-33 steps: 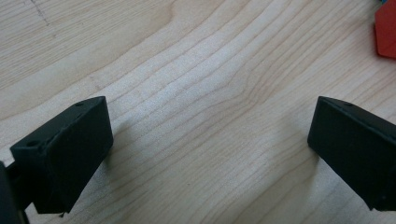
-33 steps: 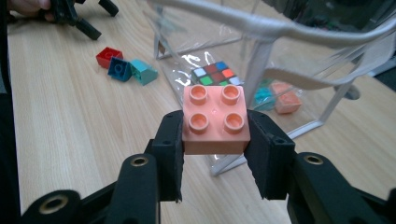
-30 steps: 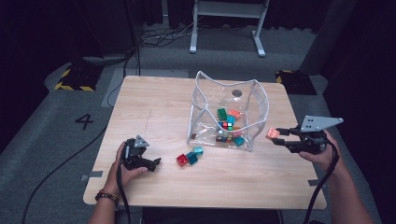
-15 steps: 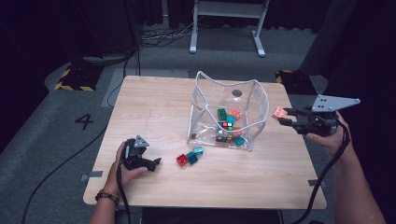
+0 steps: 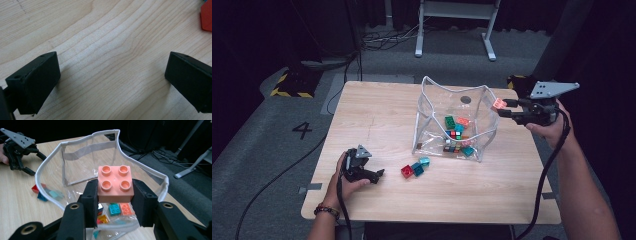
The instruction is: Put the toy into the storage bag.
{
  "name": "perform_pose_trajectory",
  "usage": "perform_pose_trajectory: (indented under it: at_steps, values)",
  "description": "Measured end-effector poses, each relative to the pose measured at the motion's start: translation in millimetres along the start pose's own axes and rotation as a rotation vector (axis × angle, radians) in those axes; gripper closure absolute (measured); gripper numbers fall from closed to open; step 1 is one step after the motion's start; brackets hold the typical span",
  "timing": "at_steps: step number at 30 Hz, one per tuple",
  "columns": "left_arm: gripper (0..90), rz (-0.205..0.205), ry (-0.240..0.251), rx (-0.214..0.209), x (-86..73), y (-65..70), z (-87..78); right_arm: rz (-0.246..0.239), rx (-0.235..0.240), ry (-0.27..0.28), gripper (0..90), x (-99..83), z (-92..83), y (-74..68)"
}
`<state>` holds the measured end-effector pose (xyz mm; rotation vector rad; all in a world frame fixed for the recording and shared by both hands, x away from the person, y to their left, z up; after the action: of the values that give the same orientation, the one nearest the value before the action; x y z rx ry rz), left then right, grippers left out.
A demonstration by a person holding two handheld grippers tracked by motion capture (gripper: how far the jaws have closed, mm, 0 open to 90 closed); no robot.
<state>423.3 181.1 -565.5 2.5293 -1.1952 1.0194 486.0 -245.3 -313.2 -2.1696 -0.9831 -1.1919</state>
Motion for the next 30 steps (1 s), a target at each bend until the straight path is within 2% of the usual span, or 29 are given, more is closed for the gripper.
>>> perform_pose_trajectory:
  at_steps: [4, 11, 14, 19, 30]
  values:
    - [0.3, -0.002, -0.001, -0.001, -0.1, 0.2, -0.1, -0.023, -0.027, -0.025, 59.5, 7.4, 15.1, 0.9]
    - [0.3, -0.001, -0.001, -0.001, -0.1, 0.2, -0.1, -0.049, -0.021, -0.079, 59.6, 12.3, 44.8, -1.8]
    - [0.3, 0.0, 0.0, 0.0, 0.0, 0.0, 0.0, -0.047, -0.006, -0.097, 59.6, 13.9, 54.9, -2.2]
    - [0.3, -0.001, -0.001, -0.001, -0.1, 0.2, -0.1, -0.045, -0.006, -0.131, 59.6, 17.7, 72.0, 1.2]
    - [0.3, -0.001, -0.001, -0.001, -0.1, 0.2, -0.1, -0.075, 0.035, -0.229, 59.5, 15.7, 108.3, -2.1]
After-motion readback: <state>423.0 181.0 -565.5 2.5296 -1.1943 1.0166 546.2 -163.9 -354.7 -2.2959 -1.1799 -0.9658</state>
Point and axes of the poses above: each handheld gripper's, and its own axes: z roughly forward along the jaws, x roughly out of its top, y roughly to its right, the point moved 8 cm from there along z, roughly forward along the jaws, and after that the axes turned 14 degrees about z, right-handed, at the moved point
